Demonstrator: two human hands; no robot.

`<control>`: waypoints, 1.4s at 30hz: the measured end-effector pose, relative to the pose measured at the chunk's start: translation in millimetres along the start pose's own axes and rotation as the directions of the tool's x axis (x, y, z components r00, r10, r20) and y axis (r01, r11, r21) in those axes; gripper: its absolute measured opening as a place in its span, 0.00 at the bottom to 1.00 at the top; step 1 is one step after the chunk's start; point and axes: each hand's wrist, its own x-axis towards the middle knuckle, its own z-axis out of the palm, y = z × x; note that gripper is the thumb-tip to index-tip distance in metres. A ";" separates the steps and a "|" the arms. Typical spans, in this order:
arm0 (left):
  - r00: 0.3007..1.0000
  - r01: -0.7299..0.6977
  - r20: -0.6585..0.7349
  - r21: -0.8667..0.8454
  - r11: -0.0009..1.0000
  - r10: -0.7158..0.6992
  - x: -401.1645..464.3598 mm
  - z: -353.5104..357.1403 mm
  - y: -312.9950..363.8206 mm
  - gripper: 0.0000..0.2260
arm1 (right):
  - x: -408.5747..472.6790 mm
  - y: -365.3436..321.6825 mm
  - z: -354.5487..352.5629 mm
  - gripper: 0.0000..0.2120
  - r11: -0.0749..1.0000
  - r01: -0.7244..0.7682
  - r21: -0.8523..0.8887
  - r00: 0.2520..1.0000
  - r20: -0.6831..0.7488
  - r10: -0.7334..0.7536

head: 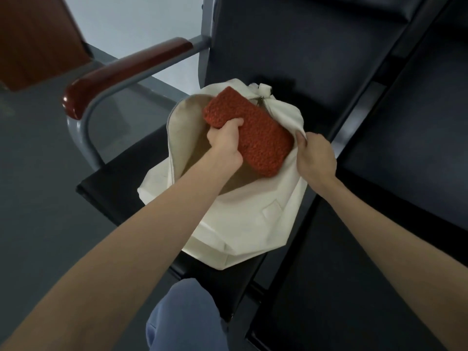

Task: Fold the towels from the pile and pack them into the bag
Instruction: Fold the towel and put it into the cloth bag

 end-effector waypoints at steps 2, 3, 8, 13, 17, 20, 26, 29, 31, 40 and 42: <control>0.992 0.128 -0.001 0.027 0.991 -0.128 4.0 3.9 -1.6 0.24 | 4.7 1.6 -2.5 0.22 1.000 0.007 -0.029 1.000 0.006 -0.007; 0.986 0.165 0.000 0.058 0.985 -0.166 4.8 3.6 -2.3 0.24 | 6.9 2.7 -3.7 0.22 0.999 0.010 -0.037 1.000 0.011 -0.009; 0.961 0.271 -0.074 0.069 0.960 -0.266 11.2 2.3 -4.7 0.17 | 11.6 4.8 -5.4 0.22 0.996 0.039 -0.081 0.998 0.048 -0.035; 0.962 0.235 -0.175 0.141 0.962 -0.210 10.1 12.8 -8.6 0.17 | 15.0 5.9 -6.0 0.20 0.994 0.062 -0.092 0.997 0.045 -0.058; 0.951 0.234 -0.227 0.093 0.968 -0.209 7.5 13.1 -20.1 0.14 | 13.0 7.3 -8.1 0.20 0.993 0.072 -0.096 0.996 0.055 -0.066; 0.958 0.198 -0.230 0.106 0.974 -0.169 16.7 12.3 -17.6 0.19 | 11.0 7.5 -9.5 0.21 0.994 0.080 -0.070 0.995 0.072 -0.075; 0.990 0.100 -0.111 0.093 0.991 -0.089 24.2 33.0 3.7 0.21 | 16.4 7.1 -18.6 0.22 0.998 0.067 -0.001 0.995 0.077 -0.067; 0.995 0.089 -0.059 0.086 0.992 -0.084 28.7 44.6 12.3 0.18 | 19.4 6.6 -22.7 0.22 0.998 0.059 0.027 0.996 0.071 -0.061; 0.991 0.131 -0.038 0.080 0.988 -0.128 31.6 48.1 13.7 0.21 | 19.4 3.8 -23.9 0.22 0.998 0.058 0.037 0.995 0.082 -0.061; 0.988 0.134 0.095 -0.118 0.984 -0.123 42.7 63.9 14.2 0.20 | 26.6 -3.2 -29.6 0.23 0.993 0.089 0.080 0.995 0.036 -0.092; 0.993 0.117 0.028 -0.079 0.990 -0.115 50.8 60.8 10.2 0.20 | 28.2 -5.9 -27.0 0.22 0.996 0.068 0.059 0.997 0.041 -0.071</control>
